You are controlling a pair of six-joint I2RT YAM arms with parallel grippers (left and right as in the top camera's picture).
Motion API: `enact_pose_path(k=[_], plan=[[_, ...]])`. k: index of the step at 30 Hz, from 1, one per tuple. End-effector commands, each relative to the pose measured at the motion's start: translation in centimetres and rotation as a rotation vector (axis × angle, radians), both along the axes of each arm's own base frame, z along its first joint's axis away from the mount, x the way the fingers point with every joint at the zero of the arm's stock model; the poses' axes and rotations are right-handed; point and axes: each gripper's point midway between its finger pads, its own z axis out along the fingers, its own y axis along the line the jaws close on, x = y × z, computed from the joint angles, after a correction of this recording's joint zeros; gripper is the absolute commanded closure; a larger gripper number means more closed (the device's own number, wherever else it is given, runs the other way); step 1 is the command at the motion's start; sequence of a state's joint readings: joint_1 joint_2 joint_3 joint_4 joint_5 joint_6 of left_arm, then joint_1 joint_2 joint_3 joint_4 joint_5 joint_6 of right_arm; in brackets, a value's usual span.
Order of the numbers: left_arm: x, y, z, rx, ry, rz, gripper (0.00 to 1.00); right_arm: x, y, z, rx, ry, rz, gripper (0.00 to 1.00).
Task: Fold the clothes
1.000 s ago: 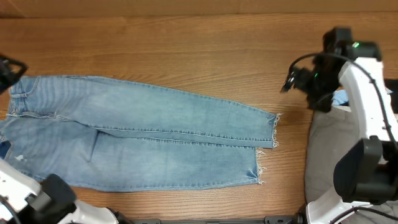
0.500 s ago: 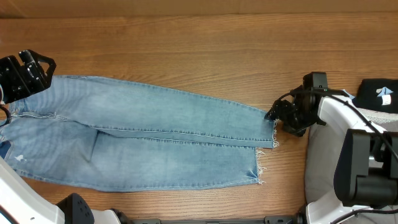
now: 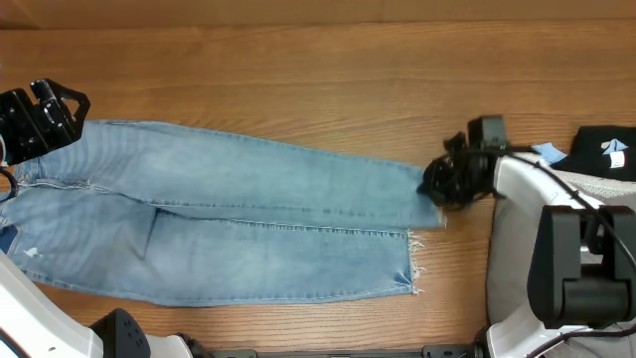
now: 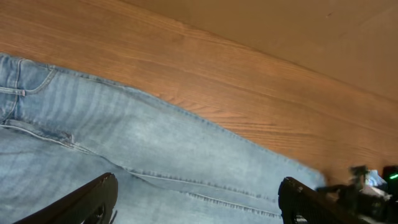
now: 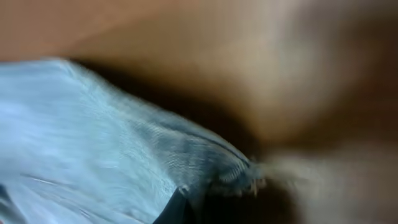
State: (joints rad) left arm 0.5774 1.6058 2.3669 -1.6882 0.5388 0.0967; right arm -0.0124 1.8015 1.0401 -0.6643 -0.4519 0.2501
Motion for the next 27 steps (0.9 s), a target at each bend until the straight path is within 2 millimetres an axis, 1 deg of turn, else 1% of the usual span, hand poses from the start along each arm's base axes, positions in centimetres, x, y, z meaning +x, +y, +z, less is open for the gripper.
enact_pose_path(k=[1, 2, 4, 5, 6, 7, 8, 9, 10, 12, 14, 15, 17, 18, 19, 21, 22, 23, 25, 26, 27], plan=[[-0.1, -0.4, 0.5, -0.006, -0.016, -0.006, 0.15, 11.1, -2.8, 12.0, -0.068, -0.416, -0.051, 0.96], [-0.1, -0.4, 0.5, -0.006, -0.016, -0.006, 0.15, 12.8, -3.6, 14.3, -0.089, -0.484, -0.072, 0.96], [-0.1, -0.4, 0.5, -0.007, -0.016, -0.006, 0.15, 16.3, -5.4, 20.2, -0.13, -0.656, -0.135, 0.96], [-0.1, -0.4, 0.5, -0.007, -0.016, -0.007, 0.15, 17.5, -5.9, 22.7, -0.141, -0.735, -0.149, 0.96], [-0.1, -0.4, 0.5, -0.007, -0.016, -0.008, 0.15, 17.9, -6.2, 23.6, -0.146, -0.766, -0.156, 0.87], [0.0, -0.5, 0.5, -0.006, -0.016, -0.01, 0.15, 18.6, -6.4, 25.1, -0.153, -0.82, -0.163, 0.38], [0.0, -0.6, 0.5, -0.006, -0.016, -0.012, 0.14, 18.7, -6.5, 25.4, -0.155, -0.833, -0.165, 0.17], [0.0, -0.6, 0.5, -0.006, -0.016, -0.013, 0.14, 18.8, -6.6, 25.6, -0.158, -0.839, -0.169, 0.0], [0.0, -0.6, 0.5, -0.006, -0.015, -0.013, 0.14, 18.7, -6.8, 25.4, -0.161, -0.826, -0.173, 0.0], [0.0, -0.5, 0.4, -0.001, -0.013, -0.009, 0.13, 17.7, -7.0, 23.7, -0.168, -0.744, -0.176, 0.0], [-0.1, -0.1, 0.2, 0.017, -0.001, 0.007, 0.11, 16.0, -7.2, 21.6, -0.174, -0.631, -0.176, 0.0], [-0.2, 0.3, 0.1, 0.033, 0.01, 0.022, 0.11, 15.1, -7.2, 20.7, -0.174, -0.575, -0.176, 0.0], [-0.4, 1.0, -0.2, 0.062, 0.029, 0.048, 0.12, 12.4, -7.2, 18.3, -0.172, -0.425, -0.171, 0.0], [-0.4, 1.1, -0.3, 0.066, 0.033, 0.053, 0.12, 11.9, -7.2, 17.9, -0.171, -0.394, -0.169, 0.0], [-0.4, 1.3, -0.4, 0.071, 0.04, 0.059, 0.12, 10.4, -7.0, 17.0, -0.169, -0.324, -0.164, 0.0], [-0.2, 1.7, -0.8, 0.075, 0.055, 0.067, 0.12, 8.5, -6.8, 15.9, -0.166, -0.228, -0.157, 0.0], [-0.1, 1.9, -1.1, 0.077, 0.064, 0.071, 0.12, 8.0, -6.7, 15.7, -0.165, -0.208, -0.155, 0.0], [0.1, 2.4, -1.6, 0.084, 0.085, 0.083, 0.12, 6.4, -6.6, 15.1, -0.163, -0.136, -0.15, 0.0], [0.3, 3.0, -2.4, 0.089, 0.118, 0.097, 0.12, 4.5, -6.4, 14.4, -0.16, -0.05, -0.143, 0.0], [0.3, 3.6, -3.2, 0.101, 0.15, 0.114, 0.11, 3.7, -6.3, 14.1, -0.159, -0.013, -0.139, 0.0], [0.2, 4.1, -3.7, 0.114, 0.175, 0.13, 0.11, 3.2, -6.2, 14.0, -0.158, 0.008, -0.137, 0.0]])
